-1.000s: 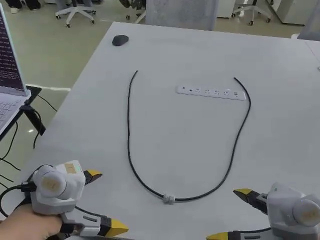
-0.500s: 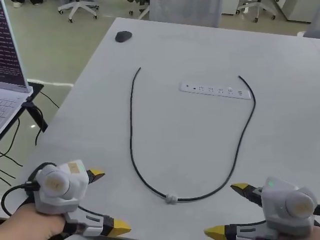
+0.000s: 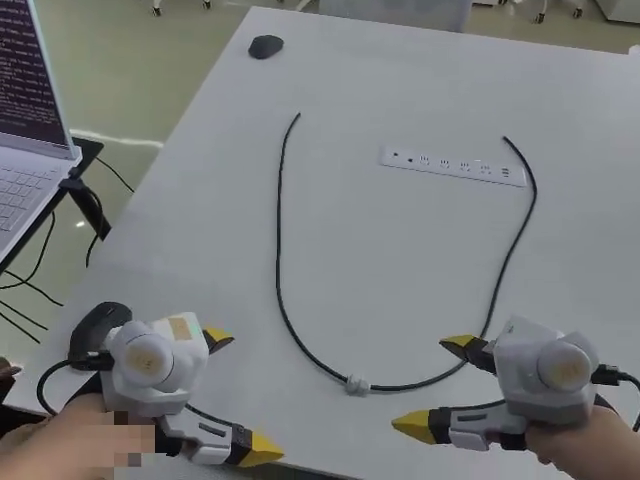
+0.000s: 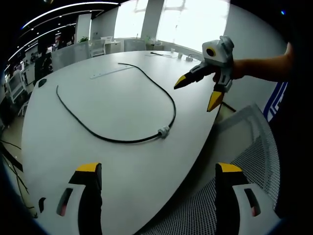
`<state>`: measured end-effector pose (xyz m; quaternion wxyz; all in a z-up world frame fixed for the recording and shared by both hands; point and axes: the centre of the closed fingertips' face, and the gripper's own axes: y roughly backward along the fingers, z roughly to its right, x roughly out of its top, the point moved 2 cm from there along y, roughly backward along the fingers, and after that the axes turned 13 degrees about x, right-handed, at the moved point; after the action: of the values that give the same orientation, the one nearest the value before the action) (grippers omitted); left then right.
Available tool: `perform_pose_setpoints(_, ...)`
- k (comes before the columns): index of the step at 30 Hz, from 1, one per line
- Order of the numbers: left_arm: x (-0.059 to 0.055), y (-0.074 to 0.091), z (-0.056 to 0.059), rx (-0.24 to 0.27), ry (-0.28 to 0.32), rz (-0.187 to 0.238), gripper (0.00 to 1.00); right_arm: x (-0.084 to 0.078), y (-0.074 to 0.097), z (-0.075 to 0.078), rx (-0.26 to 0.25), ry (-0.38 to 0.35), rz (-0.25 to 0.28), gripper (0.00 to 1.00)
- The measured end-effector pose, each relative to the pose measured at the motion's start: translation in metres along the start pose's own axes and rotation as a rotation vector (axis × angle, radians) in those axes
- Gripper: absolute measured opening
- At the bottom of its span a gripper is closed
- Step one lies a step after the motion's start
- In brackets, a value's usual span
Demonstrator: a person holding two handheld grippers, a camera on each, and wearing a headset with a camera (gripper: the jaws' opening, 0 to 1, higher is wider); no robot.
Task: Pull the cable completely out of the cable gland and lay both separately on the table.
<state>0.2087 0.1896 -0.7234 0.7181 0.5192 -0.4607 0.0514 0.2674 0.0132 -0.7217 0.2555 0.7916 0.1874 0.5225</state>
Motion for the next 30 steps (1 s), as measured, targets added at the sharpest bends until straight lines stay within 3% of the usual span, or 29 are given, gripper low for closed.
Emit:
perform_pose_setpoints(13,-0.001,-0.001,0.003,-0.006,0.001,0.008,0.96,-0.002,-0.031,0.011,0.05,0.036,-0.092,0.69)
perform_pose_setpoints(24,-0.003,0.005,-0.01,0.028,0.01,0.001,0.97,-0.01,-0.056,0.015,0.093,0.071,-0.189,0.59)
perform_pose_setpoints(30,-0.003,0.005,-0.011,0.026,0.017,-0.002,0.97,-0.013,-0.066,0.018,0.1,0.134,-0.255,0.55)
